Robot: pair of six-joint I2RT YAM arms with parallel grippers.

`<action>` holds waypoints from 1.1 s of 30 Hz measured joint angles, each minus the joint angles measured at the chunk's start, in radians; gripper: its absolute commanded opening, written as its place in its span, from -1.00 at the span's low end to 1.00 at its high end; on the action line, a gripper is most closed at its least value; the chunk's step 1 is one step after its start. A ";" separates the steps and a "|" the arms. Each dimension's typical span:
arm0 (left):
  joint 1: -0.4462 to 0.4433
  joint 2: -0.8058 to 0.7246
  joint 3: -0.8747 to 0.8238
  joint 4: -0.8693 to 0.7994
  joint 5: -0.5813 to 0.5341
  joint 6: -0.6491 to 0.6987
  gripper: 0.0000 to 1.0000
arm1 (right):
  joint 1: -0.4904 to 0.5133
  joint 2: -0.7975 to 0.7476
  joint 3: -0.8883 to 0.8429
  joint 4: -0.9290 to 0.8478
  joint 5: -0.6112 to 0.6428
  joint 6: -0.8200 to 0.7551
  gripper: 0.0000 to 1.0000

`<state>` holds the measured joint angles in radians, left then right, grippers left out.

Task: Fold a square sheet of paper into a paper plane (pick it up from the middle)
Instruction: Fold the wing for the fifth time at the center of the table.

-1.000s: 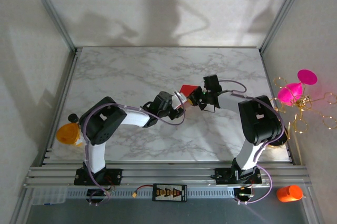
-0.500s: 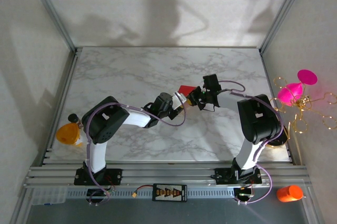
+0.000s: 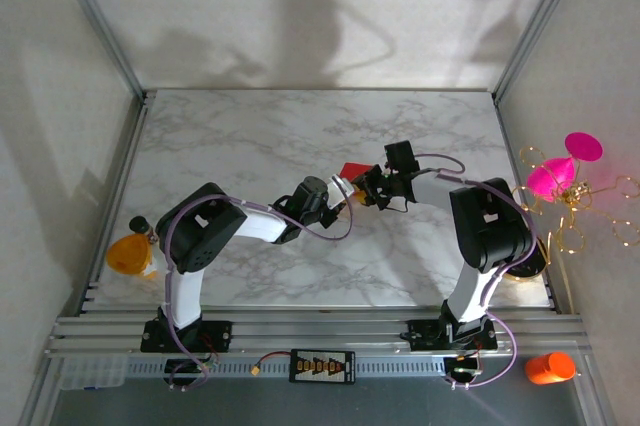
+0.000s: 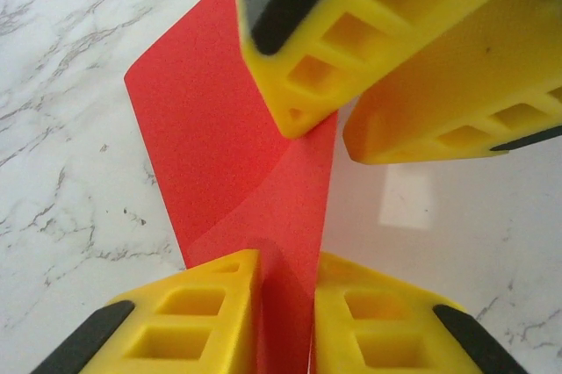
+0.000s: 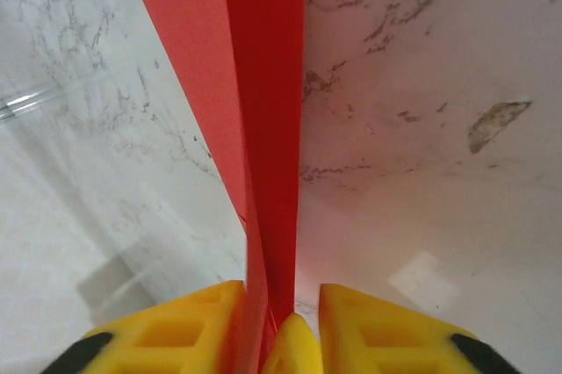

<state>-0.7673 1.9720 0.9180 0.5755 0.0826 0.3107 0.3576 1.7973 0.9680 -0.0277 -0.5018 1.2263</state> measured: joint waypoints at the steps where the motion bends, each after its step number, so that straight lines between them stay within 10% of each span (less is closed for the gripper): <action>1: 0.000 0.000 -0.002 0.000 0.001 0.000 -0.61 | 0.000 0.001 0.002 -0.003 0.000 -0.001 -0.28; 33: 0.037 0.008 -0.021 -0.053 0.160 -0.137 -0.71 | -0.024 0.000 0.031 -0.075 0.039 -0.044 0.31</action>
<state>-0.7303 1.9797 0.8967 0.5220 0.2428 0.1738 0.3340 1.7969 0.9985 -0.1028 -0.4629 1.1824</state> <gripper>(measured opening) 0.148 0.634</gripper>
